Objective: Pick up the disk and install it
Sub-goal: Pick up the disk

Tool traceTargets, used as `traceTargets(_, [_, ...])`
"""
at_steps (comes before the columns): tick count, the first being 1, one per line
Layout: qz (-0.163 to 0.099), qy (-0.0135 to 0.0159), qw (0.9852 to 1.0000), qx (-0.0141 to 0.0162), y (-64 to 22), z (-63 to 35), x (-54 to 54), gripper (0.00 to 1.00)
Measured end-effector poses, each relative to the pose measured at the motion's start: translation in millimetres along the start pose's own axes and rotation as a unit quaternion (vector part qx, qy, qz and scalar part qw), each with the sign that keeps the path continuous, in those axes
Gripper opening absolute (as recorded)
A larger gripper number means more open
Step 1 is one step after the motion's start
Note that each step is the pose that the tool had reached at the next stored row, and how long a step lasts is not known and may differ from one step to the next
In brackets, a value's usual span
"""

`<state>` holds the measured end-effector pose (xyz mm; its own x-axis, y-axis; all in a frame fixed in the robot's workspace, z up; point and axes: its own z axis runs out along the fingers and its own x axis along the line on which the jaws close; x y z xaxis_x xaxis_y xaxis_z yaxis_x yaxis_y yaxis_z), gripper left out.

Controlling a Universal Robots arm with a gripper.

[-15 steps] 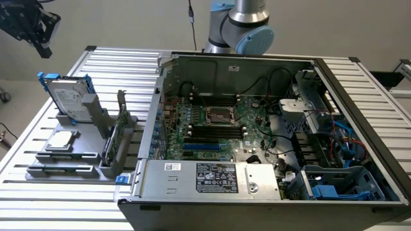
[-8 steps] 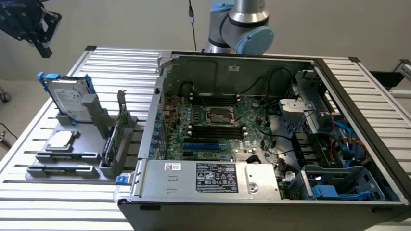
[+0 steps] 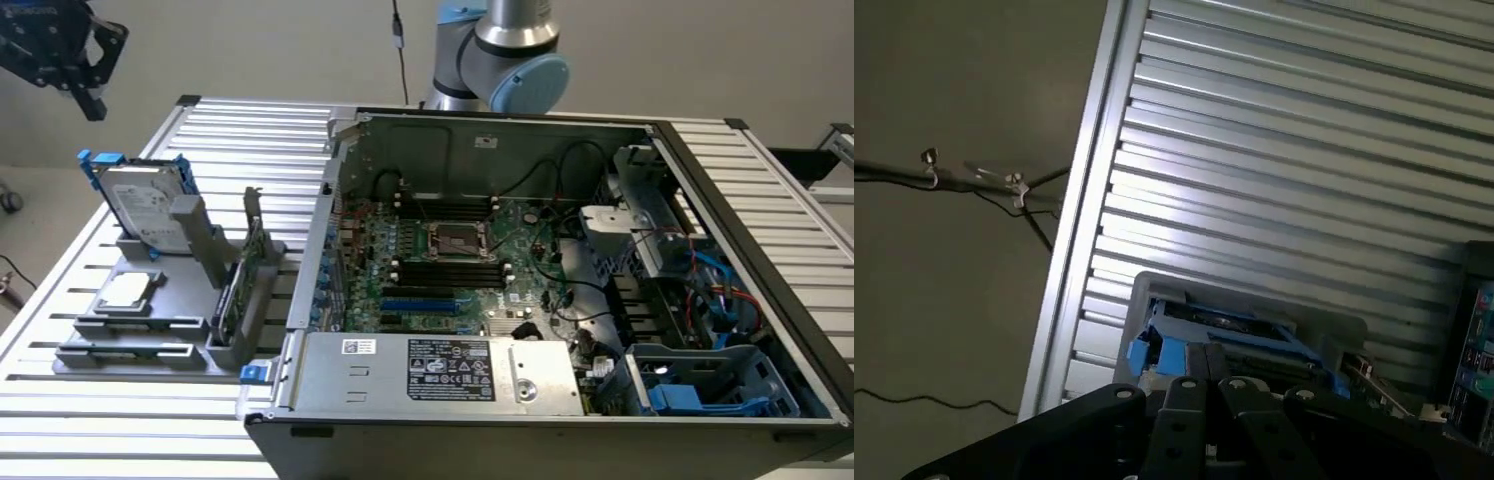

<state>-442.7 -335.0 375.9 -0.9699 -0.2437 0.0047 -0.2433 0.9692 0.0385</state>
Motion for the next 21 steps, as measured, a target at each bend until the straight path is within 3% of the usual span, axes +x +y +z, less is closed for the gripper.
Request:
traceTargets(5, [-0.045, 0.0017, 0.999, 0.0002, 0.0, 0.3, 0.0, 0.11])
traceTargets(10, [-0.091, 0.0035, 0.9959, 0.0004, 0.0, 0.5, 0.0, 0.11])
traceTargets(15, [-0.135, 0.0052, 0.9908, 0.0008, -0.1, 0.8, 0.0, 0.11])
traceTargets(21, [-0.189, 0.0073, 0.9819, 0.0011, -0.1, 1.4, 0.0, 0.11])
